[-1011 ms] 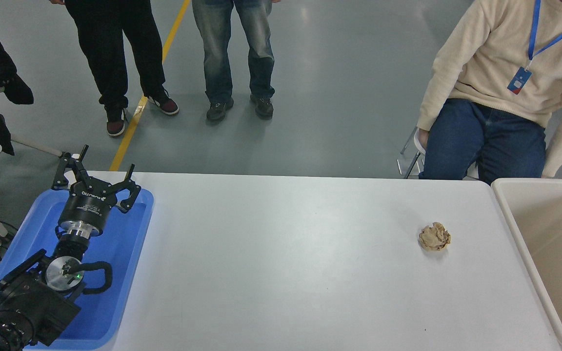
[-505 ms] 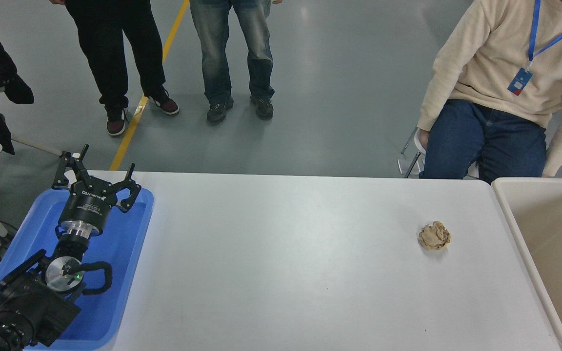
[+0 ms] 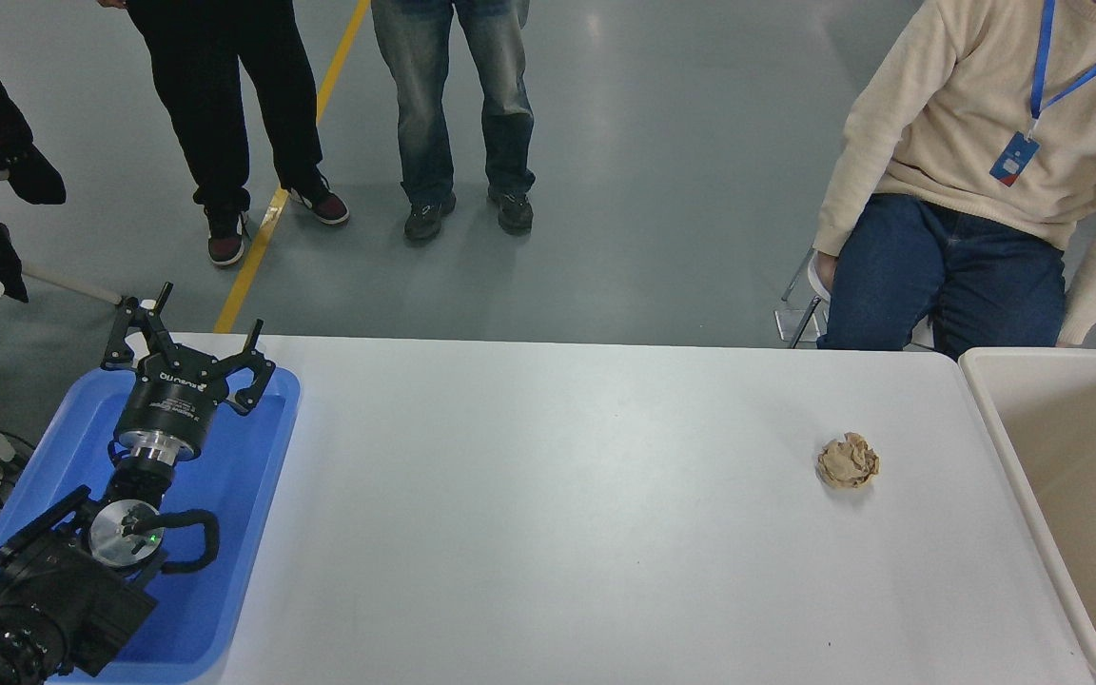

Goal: Pick up foil plate and place in dustbin

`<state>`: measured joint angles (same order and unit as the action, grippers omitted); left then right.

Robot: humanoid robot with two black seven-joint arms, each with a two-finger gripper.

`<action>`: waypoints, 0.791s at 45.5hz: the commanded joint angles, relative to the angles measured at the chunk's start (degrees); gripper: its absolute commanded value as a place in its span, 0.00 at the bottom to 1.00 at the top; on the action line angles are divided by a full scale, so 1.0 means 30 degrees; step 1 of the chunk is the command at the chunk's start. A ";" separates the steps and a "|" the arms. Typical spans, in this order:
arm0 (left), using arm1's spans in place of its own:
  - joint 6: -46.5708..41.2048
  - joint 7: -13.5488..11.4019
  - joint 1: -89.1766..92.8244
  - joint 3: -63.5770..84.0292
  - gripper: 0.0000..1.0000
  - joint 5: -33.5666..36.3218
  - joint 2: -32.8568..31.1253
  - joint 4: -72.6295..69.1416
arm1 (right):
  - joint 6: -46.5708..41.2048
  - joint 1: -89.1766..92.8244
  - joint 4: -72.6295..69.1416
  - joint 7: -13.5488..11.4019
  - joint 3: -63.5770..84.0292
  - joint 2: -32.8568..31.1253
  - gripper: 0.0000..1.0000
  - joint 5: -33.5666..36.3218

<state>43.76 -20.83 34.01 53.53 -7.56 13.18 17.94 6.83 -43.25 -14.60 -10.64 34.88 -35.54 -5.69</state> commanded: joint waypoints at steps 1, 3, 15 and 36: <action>0.0002 0.0000 0.0000 0.0000 1.00 -0.0001 0.0000 0.0027 | 0.1238 0.1759 0.2728 -0.0027 -0.1752 0.1183 0.00 0.0168; 0.0002 0.0000 0.0000 0.0000 1.00 -0.0001 0.0000 -0.0002 | 0.1356 0.1789 0.2728 -0.0027 -0.1752 0.1212 0.00 0.0168; 0.0002 0.0000 0.0000 0.0000 1.00 -0.0001 0.0000 -0.0002 | 0.1649 0.2873 0.3196 0.0002 -0.1723 0.1593 0.16 0.0168; 0.0002 0.0000 0.0000 0.0000 1.00 -0.0001 0.0000 0.0027 | 0.3349 0.3371 0.3607 0.0031 -0.1723 0.1534 0.74 0.0168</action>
<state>43.77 -20.83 34.01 53.53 -7.56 13.17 17.94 15.60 -33.71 -4.25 -10.57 29.93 -31.05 -5.22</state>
